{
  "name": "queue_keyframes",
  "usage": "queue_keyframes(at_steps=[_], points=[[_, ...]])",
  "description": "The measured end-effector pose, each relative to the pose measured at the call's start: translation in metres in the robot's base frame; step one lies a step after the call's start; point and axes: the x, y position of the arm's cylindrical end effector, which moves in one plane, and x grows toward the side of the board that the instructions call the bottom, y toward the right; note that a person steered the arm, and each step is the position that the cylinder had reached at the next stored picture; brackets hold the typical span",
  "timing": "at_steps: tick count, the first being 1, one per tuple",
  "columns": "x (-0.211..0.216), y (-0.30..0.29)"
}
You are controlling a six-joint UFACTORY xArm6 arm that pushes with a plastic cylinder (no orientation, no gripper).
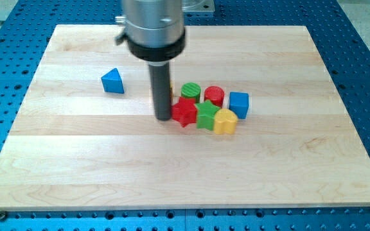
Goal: Place the red star at the left of the cube
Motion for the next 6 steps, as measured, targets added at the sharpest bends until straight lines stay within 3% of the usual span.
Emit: queue_keyframes(at_steps=[1,3,6], points=[[0.0,0.044],[0.031,0.003],[-0.012,0.153]])
